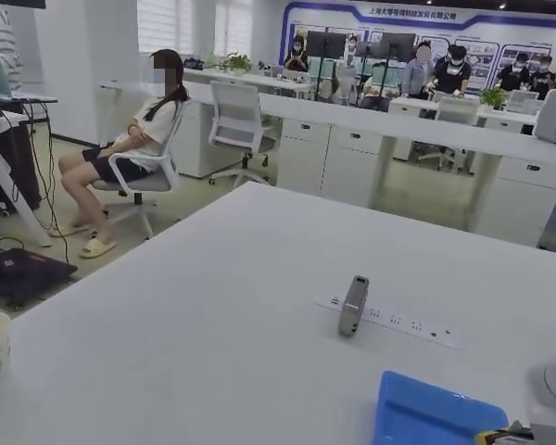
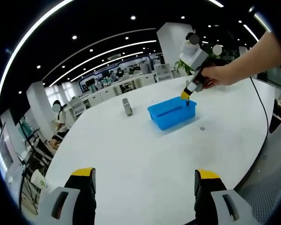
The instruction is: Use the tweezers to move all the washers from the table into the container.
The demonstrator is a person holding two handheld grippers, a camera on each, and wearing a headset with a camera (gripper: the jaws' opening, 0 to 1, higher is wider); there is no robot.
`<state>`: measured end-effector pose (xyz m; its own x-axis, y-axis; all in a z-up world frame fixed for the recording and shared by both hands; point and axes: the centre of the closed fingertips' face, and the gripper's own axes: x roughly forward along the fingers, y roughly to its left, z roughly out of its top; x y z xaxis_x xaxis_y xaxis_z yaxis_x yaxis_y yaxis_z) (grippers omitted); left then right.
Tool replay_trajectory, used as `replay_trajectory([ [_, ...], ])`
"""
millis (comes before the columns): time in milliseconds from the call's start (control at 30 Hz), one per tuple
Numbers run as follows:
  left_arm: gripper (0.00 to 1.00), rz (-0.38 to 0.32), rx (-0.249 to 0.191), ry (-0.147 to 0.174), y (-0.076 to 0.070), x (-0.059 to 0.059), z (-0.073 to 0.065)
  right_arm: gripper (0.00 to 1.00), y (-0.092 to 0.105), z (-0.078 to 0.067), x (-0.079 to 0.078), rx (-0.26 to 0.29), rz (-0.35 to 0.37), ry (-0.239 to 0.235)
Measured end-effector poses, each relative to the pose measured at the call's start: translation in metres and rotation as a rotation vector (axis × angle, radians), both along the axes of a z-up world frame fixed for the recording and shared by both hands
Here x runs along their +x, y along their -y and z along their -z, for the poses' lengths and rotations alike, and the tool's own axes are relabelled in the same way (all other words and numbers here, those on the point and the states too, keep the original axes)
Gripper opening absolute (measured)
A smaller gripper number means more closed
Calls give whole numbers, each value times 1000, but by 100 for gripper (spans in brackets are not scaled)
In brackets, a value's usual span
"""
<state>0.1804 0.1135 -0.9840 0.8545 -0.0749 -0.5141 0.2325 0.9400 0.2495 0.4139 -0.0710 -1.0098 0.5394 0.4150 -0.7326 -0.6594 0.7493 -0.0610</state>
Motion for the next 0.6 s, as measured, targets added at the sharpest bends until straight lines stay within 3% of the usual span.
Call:
replay_trajectory([
  [600,88,27,7,-43,4,-3,8,2,-12,9,7,43,-5,8],
])
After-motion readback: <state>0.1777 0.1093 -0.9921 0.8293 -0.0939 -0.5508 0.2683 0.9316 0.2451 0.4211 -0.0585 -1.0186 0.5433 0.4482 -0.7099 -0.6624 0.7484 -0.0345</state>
